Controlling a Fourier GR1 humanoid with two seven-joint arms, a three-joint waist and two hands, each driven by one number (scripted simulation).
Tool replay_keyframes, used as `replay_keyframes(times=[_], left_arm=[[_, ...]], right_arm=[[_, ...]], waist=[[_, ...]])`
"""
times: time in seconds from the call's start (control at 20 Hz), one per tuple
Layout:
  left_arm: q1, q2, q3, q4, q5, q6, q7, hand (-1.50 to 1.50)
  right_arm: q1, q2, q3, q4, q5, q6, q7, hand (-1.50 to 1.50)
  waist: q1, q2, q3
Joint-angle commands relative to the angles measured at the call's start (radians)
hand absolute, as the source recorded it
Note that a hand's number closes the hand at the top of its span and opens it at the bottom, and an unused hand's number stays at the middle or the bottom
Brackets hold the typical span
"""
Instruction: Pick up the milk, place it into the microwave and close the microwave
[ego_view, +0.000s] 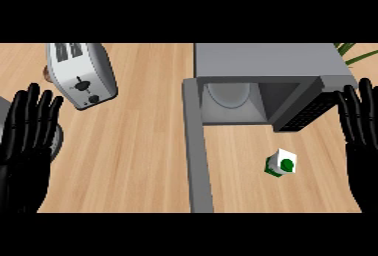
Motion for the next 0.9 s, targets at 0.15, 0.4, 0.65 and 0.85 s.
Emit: replay_keyframes(times=[0.15,0.4,0.65,0.85], left_arm=[[-0.112,0.035,0.041,0.07,0.042,-0.044,-0.001,-1.5],[0.017,0.015,0.067,0.009,0.124,-0.049,0.063,-1.5],[0.059,-0.033,0.009,-0.014,0.058,-0.026,0.05,-1.5],[0.085,-0.028,0.019,-0.075,0.084,-0.044,0.086,-1.5]], right_arm=[[0.004,-0.034,-0.014,-0.006,-0.054,0.073,-0.009,-1.5],[-0.017,0.005,-0.029,0.079,-0.183,0.09,0.055,-1.5],[-0.059,0.011,-0.048,0.137,-0.177,0.079,0.048,-1.5],[0.003,-0.027,-0.112,0.137,-0.209,0.124,0.04,-1.5]], waist=[[0.018,0.028,0.024],[0.027,0.027,0.024],[0.025,0.028,0.024],[0.023,0.027,0.024]])
